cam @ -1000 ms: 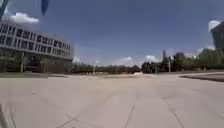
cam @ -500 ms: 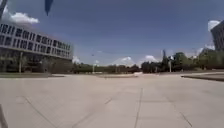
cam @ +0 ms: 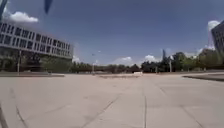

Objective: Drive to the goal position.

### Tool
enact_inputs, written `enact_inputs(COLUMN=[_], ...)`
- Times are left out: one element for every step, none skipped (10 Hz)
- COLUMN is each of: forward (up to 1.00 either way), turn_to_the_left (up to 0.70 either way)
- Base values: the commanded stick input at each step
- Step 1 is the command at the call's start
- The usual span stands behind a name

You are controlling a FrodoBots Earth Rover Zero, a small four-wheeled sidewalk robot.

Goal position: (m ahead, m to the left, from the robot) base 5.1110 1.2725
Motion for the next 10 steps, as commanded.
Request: enact_inputs(forward=[0.7,0.7,0.7,0.7,0.7,0.7,0.7,0.7,0.7,0.7], turn_to_the_left=[0.37,0.27,0.04,0.02,0.02,0.02,0.02,0.02,0.02,0.02])
